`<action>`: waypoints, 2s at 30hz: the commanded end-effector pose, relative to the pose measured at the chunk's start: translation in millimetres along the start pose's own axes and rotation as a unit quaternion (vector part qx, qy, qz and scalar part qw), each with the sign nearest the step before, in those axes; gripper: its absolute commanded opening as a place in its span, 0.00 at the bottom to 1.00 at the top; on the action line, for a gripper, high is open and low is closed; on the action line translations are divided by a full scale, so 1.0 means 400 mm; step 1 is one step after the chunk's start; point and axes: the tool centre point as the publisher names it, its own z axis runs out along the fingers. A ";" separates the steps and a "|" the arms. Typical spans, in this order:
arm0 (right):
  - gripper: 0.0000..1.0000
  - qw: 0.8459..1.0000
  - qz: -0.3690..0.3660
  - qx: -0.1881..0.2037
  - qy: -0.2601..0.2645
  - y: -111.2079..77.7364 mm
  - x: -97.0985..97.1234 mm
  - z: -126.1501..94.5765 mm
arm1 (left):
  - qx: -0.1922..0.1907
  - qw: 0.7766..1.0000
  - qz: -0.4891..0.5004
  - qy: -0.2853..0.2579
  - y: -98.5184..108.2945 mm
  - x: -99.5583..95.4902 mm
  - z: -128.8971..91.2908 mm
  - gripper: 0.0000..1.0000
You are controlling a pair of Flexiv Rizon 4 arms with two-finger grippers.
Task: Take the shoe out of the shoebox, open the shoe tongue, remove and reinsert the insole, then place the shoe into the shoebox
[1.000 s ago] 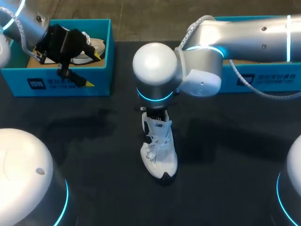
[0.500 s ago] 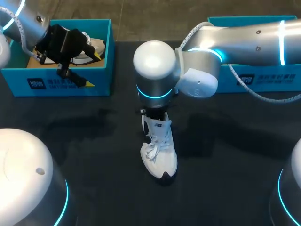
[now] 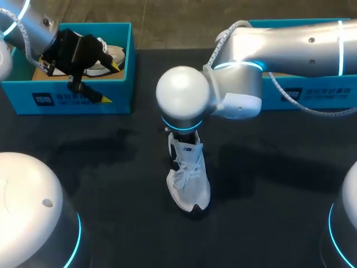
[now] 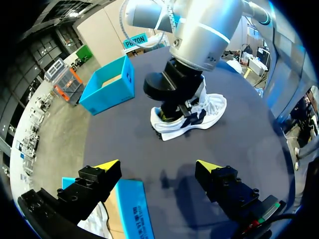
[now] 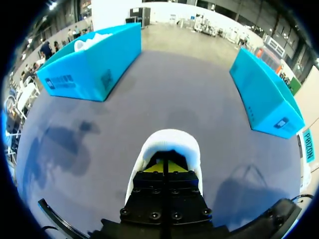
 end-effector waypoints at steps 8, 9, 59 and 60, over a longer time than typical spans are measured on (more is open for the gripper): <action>0.00 1.000 -0.011 -0.011 0.021 0.006 0.020 0.097 | -0.002 1.000 0.000 0.001 -0.001 0.001 -0.003 1.00; 0.00 1.000 -0.013 -0.005 0.021 0.001 0.021 0.107 | -0.002 1.000 0.000 0.001 -0.001 0.001 -0.003 1.00; 0.00 0.980 -0.054 0.193 -0.014 -0.192 -0.020 -0.004 | -0.002 1.000 0.000 0.001 -0.001 0.001 -0.003 1.00; 0.00 0.979 -0.056 0.194 -0.014 -0.188 -0.021 -0.008 | -0.002 1.000 0.000 0.001 -0.001 0.001 -0.003 1.00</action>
